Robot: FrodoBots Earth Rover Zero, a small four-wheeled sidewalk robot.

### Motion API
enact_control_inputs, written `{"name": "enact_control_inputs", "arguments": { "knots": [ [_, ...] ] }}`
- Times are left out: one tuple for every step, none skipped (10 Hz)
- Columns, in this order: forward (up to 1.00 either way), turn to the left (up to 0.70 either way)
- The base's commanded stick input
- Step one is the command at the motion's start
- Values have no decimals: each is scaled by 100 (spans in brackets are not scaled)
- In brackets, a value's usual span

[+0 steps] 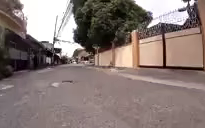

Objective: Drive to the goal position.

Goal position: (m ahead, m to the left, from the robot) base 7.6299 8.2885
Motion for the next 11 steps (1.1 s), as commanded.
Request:
{"name": "enact_control_inputs", "arguments": {
  "knots": [
    [50, 15],
    [50, 9],
    [50, 7],
    [50, 7],
    [50, 7],
    [50, 7],
    [50, 7],
    [50, 7],
    [50, 7],
    [50, 7],
    [50, 7]
  ]
}}
